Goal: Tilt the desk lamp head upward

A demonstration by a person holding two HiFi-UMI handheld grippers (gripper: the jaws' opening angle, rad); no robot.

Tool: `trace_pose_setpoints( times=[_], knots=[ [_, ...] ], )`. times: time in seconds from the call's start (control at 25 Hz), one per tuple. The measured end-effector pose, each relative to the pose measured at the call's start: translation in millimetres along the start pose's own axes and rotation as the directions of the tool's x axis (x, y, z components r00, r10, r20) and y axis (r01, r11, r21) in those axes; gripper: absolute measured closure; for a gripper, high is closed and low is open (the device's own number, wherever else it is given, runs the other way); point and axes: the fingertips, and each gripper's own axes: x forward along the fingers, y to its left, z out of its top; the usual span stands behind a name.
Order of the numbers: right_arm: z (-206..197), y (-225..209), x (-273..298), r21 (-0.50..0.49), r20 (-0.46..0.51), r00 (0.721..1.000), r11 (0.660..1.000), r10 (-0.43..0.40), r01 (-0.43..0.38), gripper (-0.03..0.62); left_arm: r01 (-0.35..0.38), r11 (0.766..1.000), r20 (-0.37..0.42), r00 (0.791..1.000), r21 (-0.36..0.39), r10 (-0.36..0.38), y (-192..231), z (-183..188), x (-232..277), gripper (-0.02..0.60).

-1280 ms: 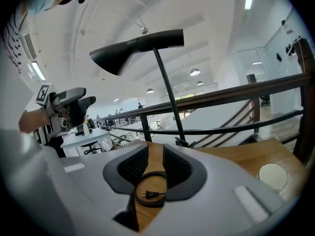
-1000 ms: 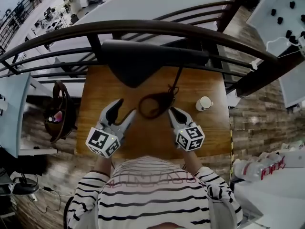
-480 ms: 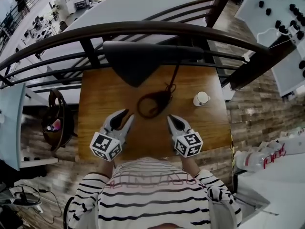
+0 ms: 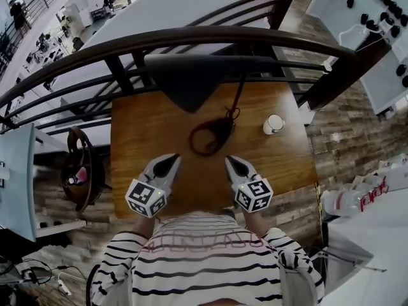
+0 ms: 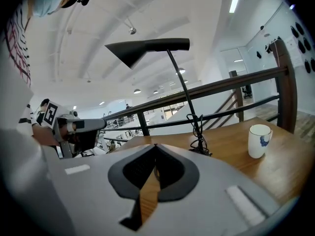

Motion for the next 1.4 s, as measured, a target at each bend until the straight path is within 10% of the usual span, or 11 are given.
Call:
trace_pose_setpoints(
  times=[1.4],
  knots=[
    [-6,34,0,-0.073,-0.010,0.998,0.995,-0.066,0.065,0.594,0.135,0.990,-0.055,0.989,-0.033,-0.137,0,-21,-8,0.577]
  ],
)
